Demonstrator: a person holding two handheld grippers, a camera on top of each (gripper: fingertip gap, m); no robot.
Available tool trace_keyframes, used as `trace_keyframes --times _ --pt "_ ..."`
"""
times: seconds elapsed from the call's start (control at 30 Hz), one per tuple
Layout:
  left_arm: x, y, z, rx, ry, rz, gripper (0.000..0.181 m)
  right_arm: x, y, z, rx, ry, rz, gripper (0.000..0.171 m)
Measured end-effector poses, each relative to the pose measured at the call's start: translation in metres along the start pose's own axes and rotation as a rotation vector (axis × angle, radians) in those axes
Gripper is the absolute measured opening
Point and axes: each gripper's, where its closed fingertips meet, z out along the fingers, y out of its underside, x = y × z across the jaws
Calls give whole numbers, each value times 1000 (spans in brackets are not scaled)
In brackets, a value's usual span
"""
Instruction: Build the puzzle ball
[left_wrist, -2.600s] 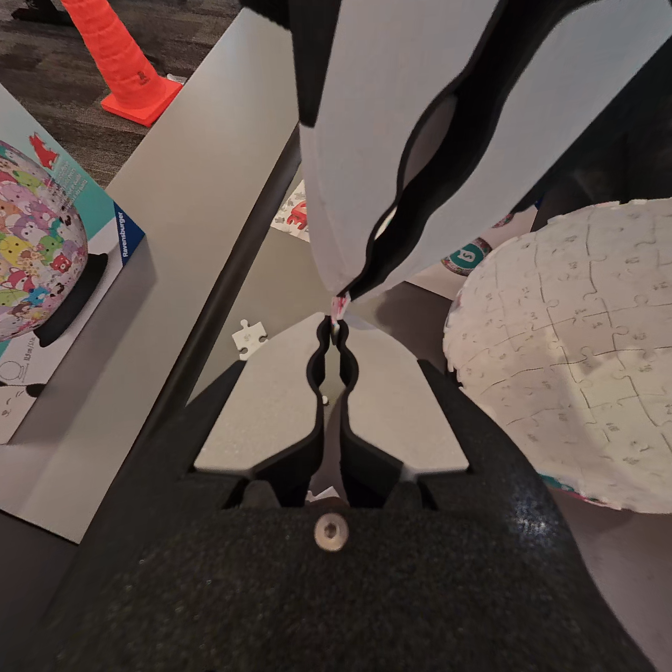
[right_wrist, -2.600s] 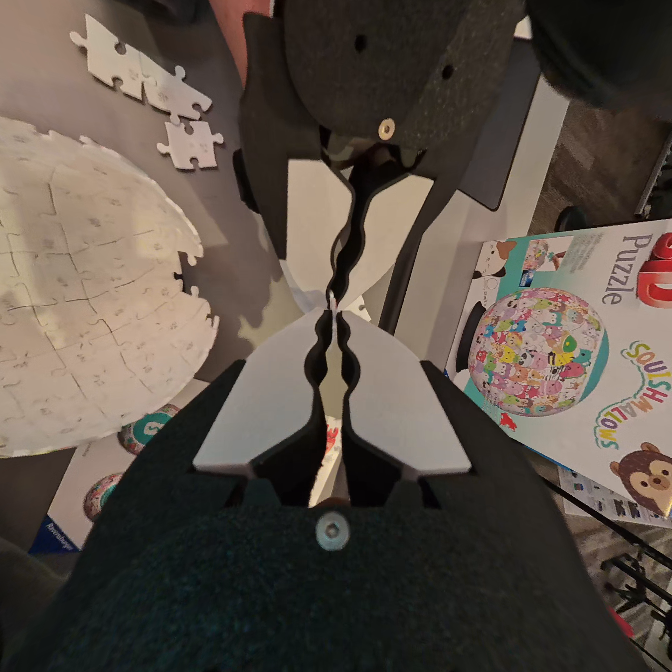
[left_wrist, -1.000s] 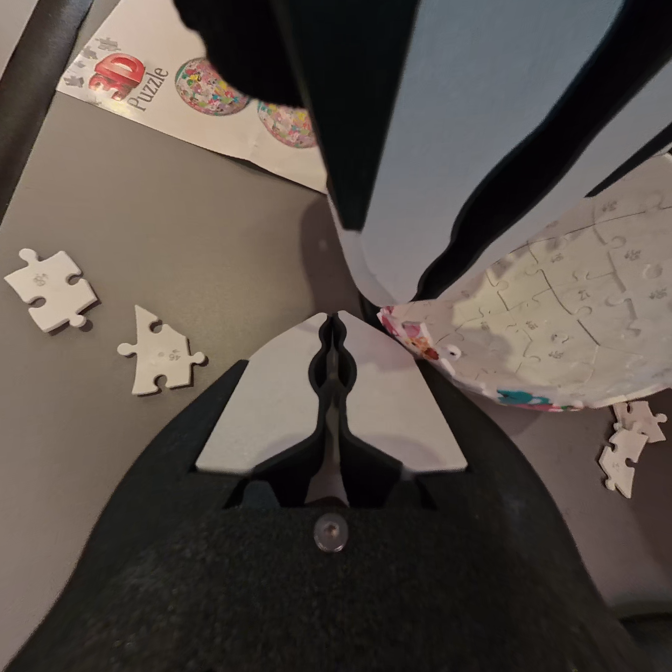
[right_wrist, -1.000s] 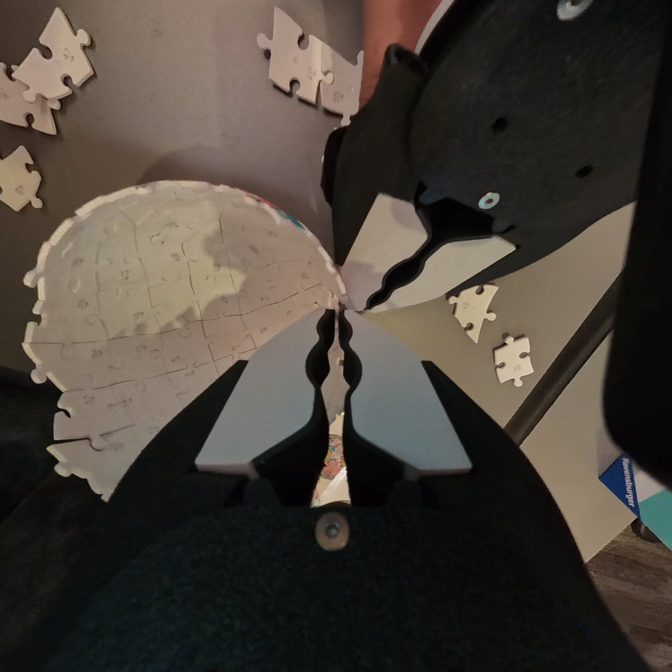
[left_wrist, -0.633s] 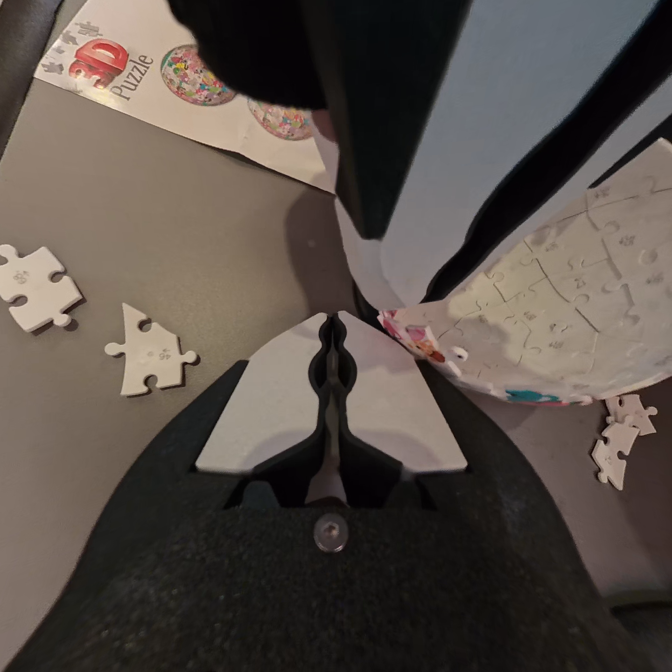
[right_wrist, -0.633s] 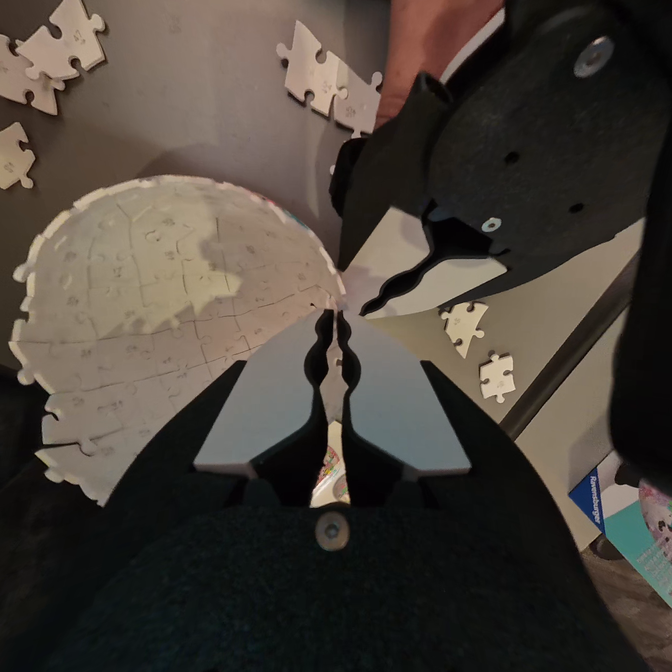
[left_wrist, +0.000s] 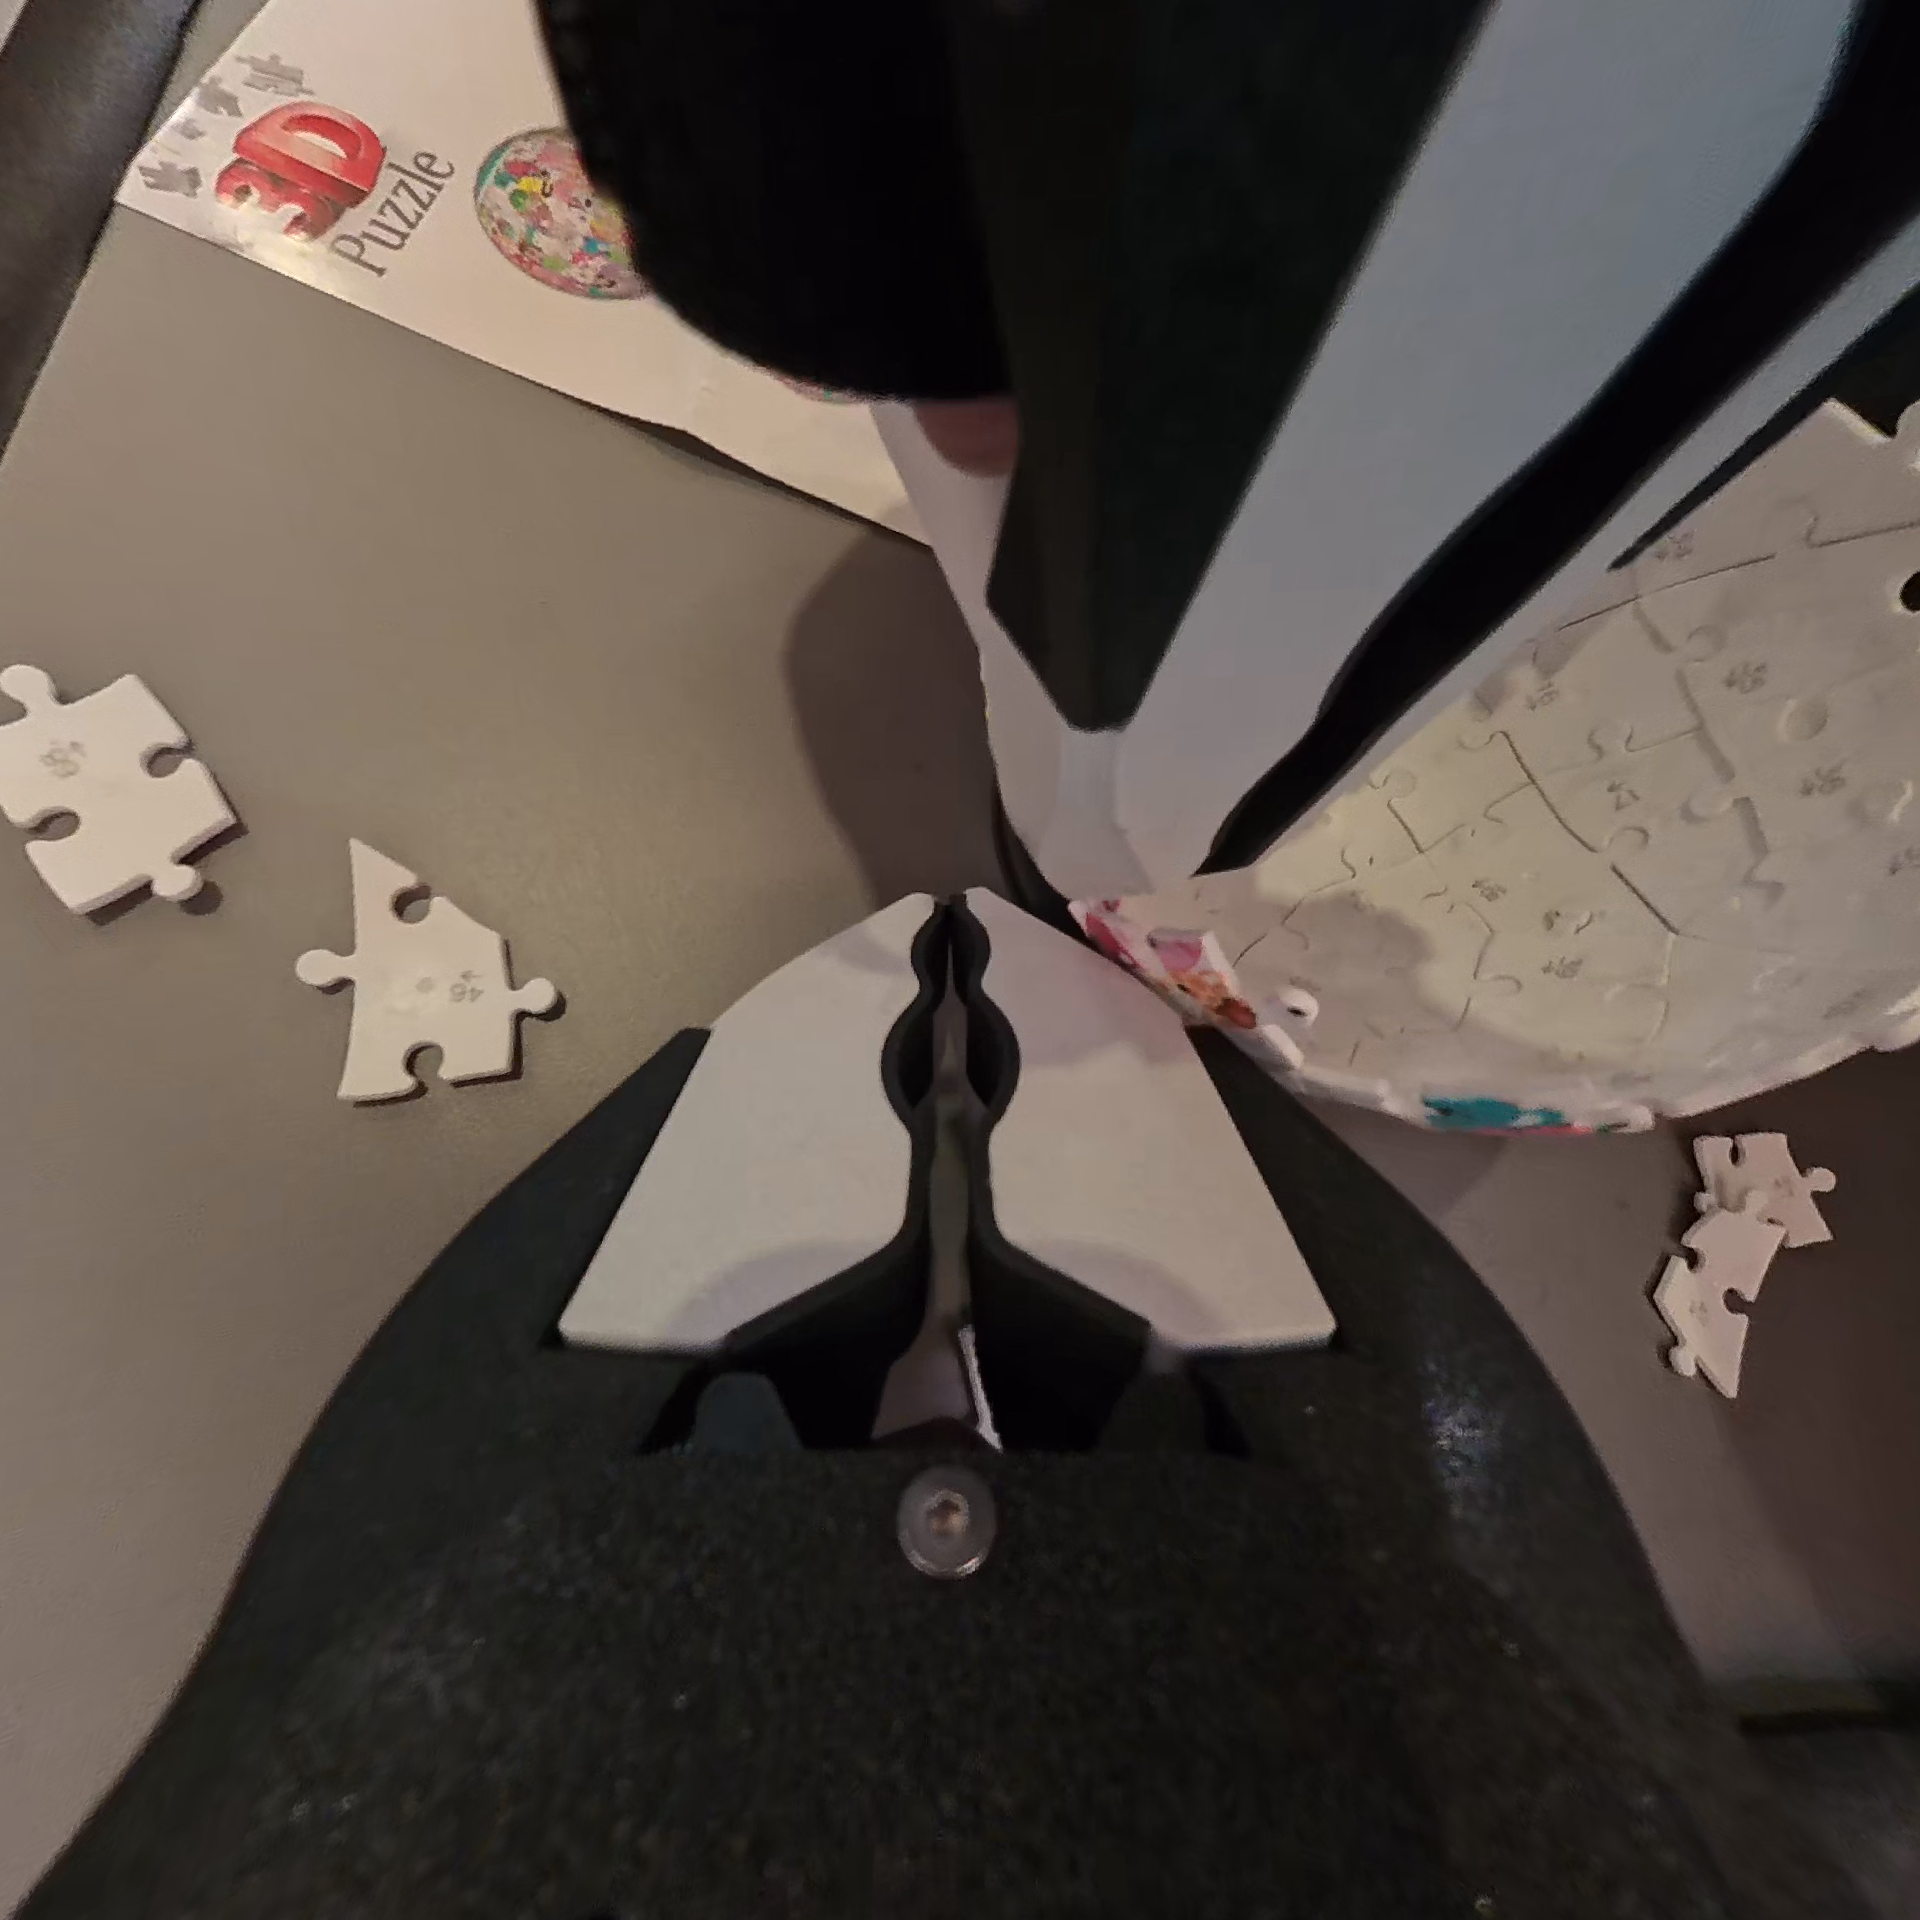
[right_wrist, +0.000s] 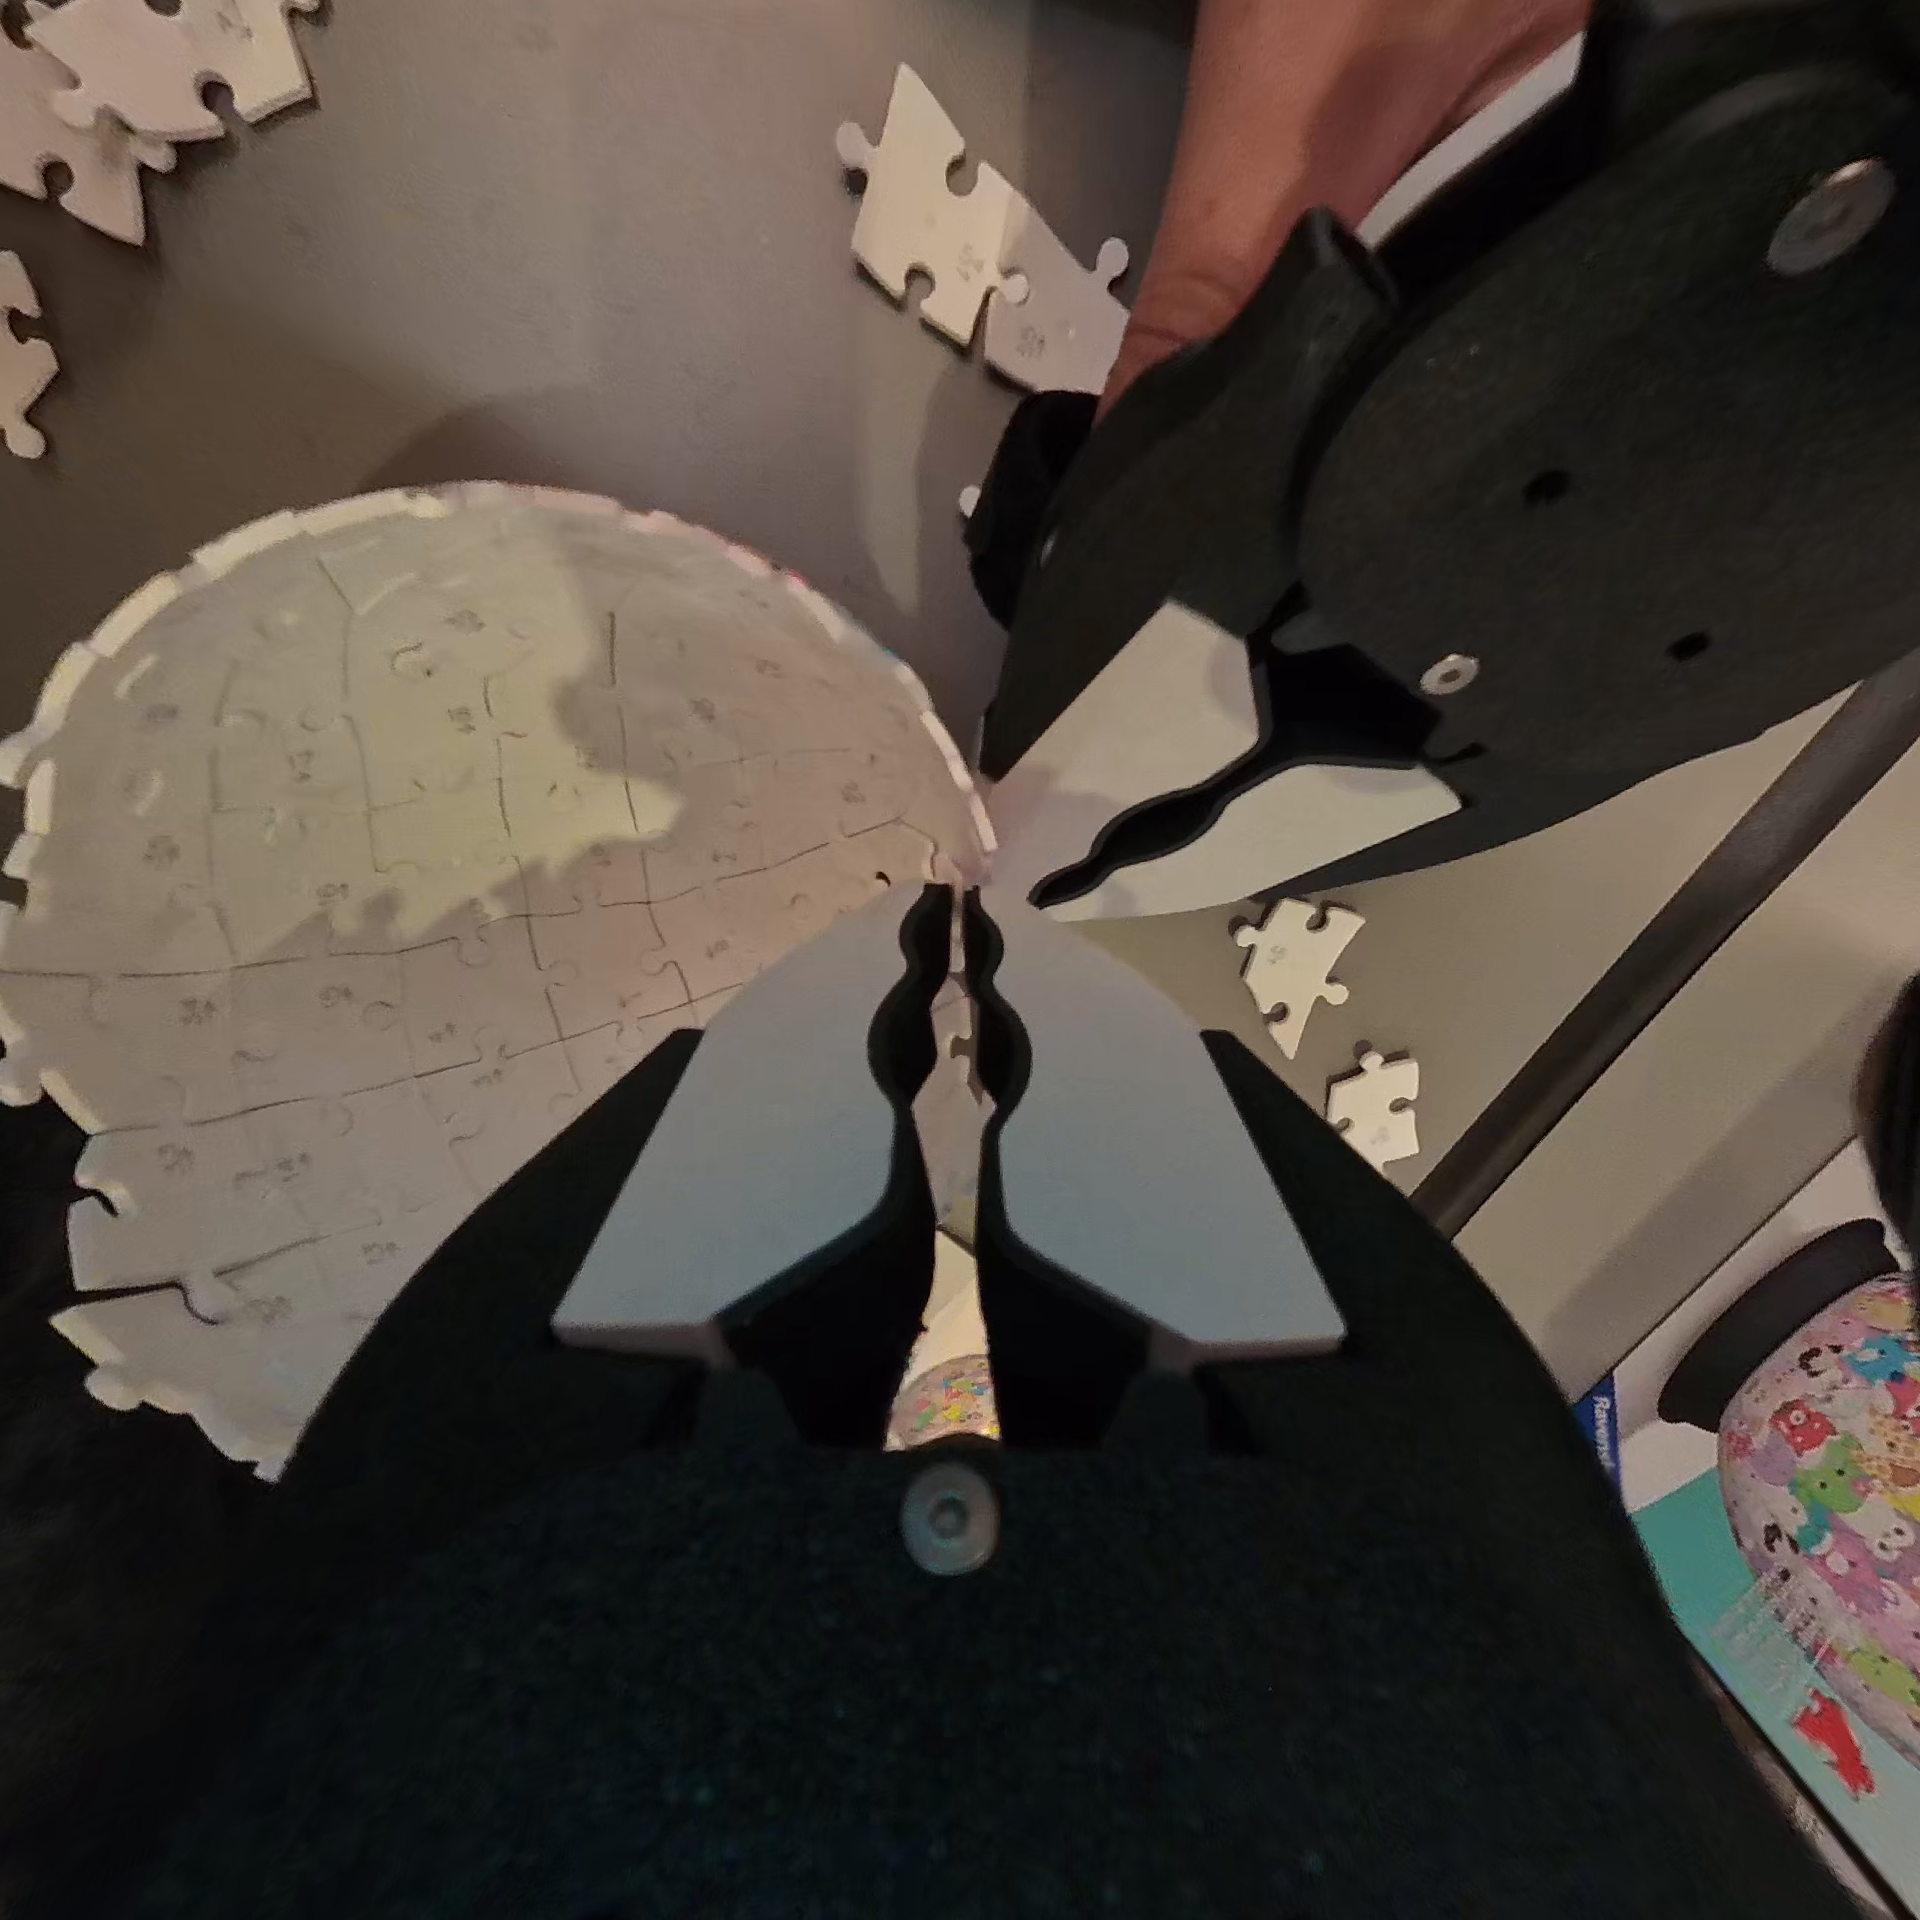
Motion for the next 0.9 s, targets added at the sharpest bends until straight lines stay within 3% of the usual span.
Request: trace_keyframes --times 0.9 --pt "4 -1 -4 2 25 10 0 -2 -4 -1 169 -52 -73 2"
